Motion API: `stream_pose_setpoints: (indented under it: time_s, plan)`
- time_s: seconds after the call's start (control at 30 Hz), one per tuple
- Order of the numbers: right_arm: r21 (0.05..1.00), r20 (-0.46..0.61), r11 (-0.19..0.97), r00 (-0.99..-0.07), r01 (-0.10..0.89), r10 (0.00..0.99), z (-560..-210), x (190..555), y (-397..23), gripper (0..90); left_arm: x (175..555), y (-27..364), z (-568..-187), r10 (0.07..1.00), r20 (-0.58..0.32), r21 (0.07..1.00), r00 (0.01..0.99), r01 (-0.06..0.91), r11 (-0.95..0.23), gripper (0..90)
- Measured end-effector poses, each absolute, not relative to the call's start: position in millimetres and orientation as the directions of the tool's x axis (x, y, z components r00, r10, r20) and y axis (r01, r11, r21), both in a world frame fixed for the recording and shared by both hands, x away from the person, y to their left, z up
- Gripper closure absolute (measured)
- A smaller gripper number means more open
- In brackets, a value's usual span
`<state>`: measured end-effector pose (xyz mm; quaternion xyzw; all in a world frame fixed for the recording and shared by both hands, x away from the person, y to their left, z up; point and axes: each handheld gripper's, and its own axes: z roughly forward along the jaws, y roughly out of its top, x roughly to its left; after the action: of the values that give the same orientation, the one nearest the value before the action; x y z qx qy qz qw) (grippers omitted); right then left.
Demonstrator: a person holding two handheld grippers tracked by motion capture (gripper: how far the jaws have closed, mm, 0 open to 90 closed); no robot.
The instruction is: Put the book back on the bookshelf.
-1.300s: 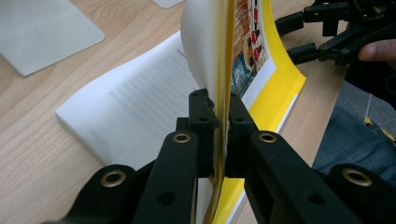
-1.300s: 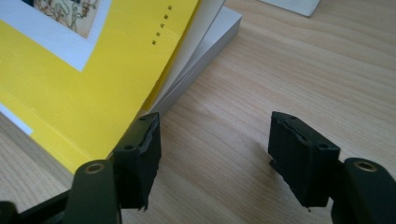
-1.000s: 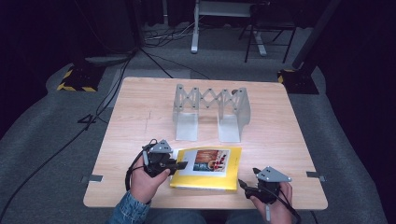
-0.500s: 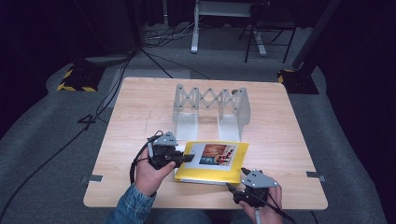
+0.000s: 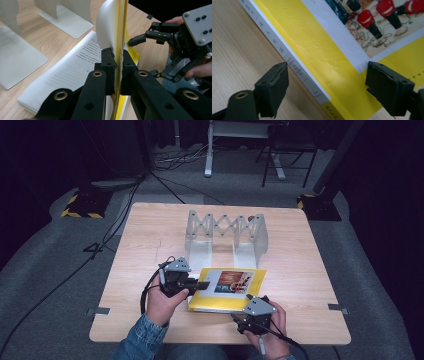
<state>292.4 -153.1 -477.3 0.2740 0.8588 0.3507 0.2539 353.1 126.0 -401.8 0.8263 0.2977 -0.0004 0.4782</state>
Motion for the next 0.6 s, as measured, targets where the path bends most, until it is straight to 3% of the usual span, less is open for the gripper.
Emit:
stream_pose_setpoints:
  time_s: [0.6]
  plan:
    - [0.676,-0.427,0.709,-0.677,0.202,0.6,-494,298,-130,14.8,361,124,-405,0.49,-0.32,0.79,0.811,0.514,-0.334,84.9]
